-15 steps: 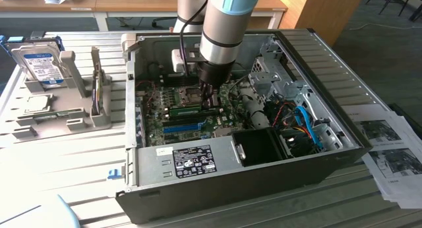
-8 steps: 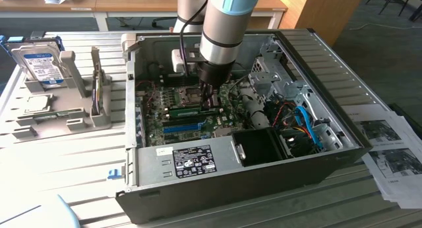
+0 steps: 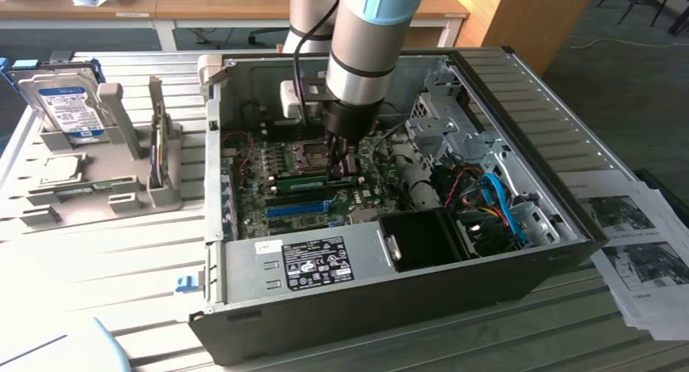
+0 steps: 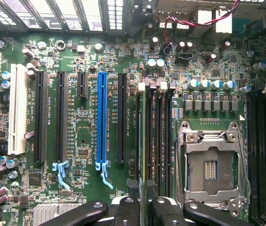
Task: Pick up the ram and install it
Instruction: 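Insert the ram into the slot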
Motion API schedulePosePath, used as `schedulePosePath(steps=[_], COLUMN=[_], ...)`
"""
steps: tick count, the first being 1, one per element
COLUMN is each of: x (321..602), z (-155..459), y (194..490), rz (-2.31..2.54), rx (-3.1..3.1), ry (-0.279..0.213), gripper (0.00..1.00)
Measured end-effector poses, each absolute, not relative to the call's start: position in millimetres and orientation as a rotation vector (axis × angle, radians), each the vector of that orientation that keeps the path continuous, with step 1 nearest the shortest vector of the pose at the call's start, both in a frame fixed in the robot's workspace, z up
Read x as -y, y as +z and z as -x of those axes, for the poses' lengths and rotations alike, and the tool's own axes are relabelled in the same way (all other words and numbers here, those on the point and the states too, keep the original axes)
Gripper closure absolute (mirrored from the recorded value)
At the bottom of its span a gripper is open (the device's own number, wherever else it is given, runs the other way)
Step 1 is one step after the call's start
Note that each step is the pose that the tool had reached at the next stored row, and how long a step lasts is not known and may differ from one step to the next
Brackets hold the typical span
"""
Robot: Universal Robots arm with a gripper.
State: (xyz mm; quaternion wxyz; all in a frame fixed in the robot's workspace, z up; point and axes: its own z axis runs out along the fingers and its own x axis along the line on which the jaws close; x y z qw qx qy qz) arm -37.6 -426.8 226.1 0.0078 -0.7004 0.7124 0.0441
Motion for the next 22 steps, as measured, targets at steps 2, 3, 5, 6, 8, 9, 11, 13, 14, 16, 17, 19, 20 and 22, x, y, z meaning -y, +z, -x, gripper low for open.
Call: schedulePosePath(steps=[2,3,5,6,8,9,11,13,14,16,17,19,20,22], x=[427,427,427,427,427,427,427,427,427,427,427,427,427,427], z=[38,38,38,38,38,38,38,38,38,38,38,38,38,38], y=[227,227,229,230,231,232,234,235,236,237,238,239,239,240], rz=[2.19,2.19,2.189,2.189,2.189,2.189,2.189,2.189,2.189,2.189,2.189,2.189,2.189,2.189], rx=[-2.227,-2.227,-2.227,-2.227,-2.227,-2.227,-2.227,-2.227,-2.227,-2.227,-2.227,-2.227,-2.227,-2.227], ry=[0.138,0.138,0.138,0.138,0.138,0.138,0.138,0.138,0.138,0.138,0.138,0.138,0.138,0.138], gripper=[0.82,0.82,0.82,0.82,0.82,0.82,0.82,0.82,0.82,0.82,0.82,0.82,0.82,0.82])
